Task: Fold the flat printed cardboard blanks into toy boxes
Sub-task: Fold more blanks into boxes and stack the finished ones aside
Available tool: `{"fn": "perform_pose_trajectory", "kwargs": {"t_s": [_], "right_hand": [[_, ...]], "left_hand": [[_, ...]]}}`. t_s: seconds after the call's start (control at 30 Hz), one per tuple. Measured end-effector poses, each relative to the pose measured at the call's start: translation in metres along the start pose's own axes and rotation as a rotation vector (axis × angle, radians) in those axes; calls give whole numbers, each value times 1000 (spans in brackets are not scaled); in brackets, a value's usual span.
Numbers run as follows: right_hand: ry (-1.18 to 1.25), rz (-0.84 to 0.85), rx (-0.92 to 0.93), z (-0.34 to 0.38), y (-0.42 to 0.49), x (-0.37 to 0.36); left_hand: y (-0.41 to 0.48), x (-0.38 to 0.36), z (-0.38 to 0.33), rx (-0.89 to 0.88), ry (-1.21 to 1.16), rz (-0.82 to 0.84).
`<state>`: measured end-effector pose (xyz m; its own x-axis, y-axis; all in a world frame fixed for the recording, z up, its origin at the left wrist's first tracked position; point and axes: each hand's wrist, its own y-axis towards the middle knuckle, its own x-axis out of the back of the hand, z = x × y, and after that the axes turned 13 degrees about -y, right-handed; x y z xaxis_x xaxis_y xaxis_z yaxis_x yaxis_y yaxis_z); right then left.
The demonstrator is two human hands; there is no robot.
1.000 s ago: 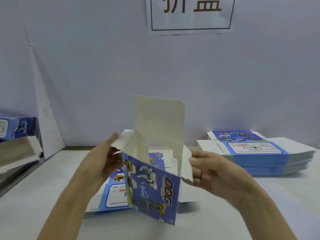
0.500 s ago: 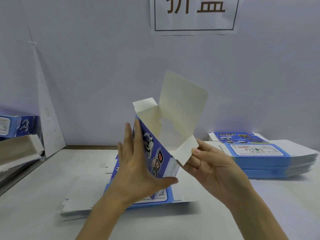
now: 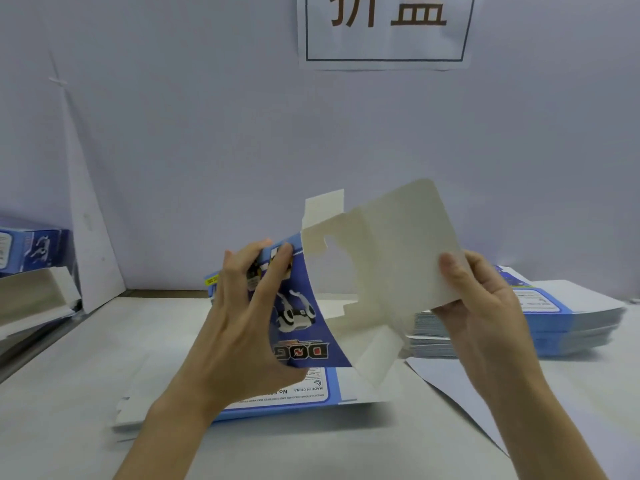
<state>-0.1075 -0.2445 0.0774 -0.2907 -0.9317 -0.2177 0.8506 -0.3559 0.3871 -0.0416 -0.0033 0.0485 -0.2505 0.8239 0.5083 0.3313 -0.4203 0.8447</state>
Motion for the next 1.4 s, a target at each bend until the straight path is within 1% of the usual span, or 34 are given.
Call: {"fn": "perform_pose_trajectory", "kwargs": {"t_s": [0.07,0.17,0.23,0.3,0.33,0.4,0.47,0.5,0.57,0.63,0.7,0.73,0.77,0.83,0.9,0.93,0.97,1.0,1.03,1.07,1.13,1.17,1.2,1.23,1.3,1.33,1.4], "right_hand": [[55,30,-125,-12,4,3],[146,-41,-360,-37,7,-1],[291,-86,-550,-49,7,-3],[418,-83,-706,-54,7,-1],[442,-52,-775,-54,7,-2],[417,91,-920,-51,4,-7],[377,259,-979,-50,-1,-15],[359,307,-980,-49,-2,-20],[342,329,-925,-46,-3,-26],[328,249,-876,-36,-4,-29],[355,212,-807,-23,-6,-29],[325,151,-712,-21,-5,-25],[254,65,-581,-21,-2,-18],[61,-129,-245,-13,0,-7],[-128,-222,93,2,-2,-4],[-195,-249,197,5,-3,-4],[-207,-263,224,8,-5,-6],[-179,-255,180,4,-5,-5],[-116,-229,62,2,-5,-7],[-18,-167,-105,0,-7,-12],[226,106,-510,-3,-15,-30],[336,234,-654,-1,-21,-40],[422,287,-707,-2,-24,-48],[466,288,-694,-4,-27,-54],[436,230,-579,-13,-25,-54],[382,172,-492,-18,-21,-50],[239,-7,-263,-25,-11,-36]], "left_hand": [[0,1,0,-30,52,10],[0,1,-3,-61,116,69],[0,0,-7,-73,100,127],[-1,-2,-10,-69,44,144],[-2,-2,-12,-54,-2,134],[-3,-5,-18,-22,-86,100],[-4,-10,-23,-20,-108,92],[-5,-12,-24,-29,-105,95],[-6,-13,-22,-48,-97,86],[-6,-9,-17,-52,-98,66],[-3,-3,-10,-42,-97,43],[-2,-1,-7,-43,-84,33],[-1,1,-5,-48,-60,30],[-1,3,-3,-57,1,33],[-2,4,-2,-46,14,35],[-2,4,-2,-37,-5,36],[-2,4,-3,-34,-33,32],[-1,5,-4,-41,-67,18],[0,6,-5,-58,-104,-5],[0,6,-7,-81,-136,-30],[1,4,-9,-117,-169,-51],[1,3,-11,-119,-176,-46],[1,3,-11,-114,-181,-42],[1,4,-11,-109,-180,-43],[1,10,-8,-100,-175,-55],[2,13,-7,-97,-179,-57],[3,16,-5,-100,-175,-53]]}}
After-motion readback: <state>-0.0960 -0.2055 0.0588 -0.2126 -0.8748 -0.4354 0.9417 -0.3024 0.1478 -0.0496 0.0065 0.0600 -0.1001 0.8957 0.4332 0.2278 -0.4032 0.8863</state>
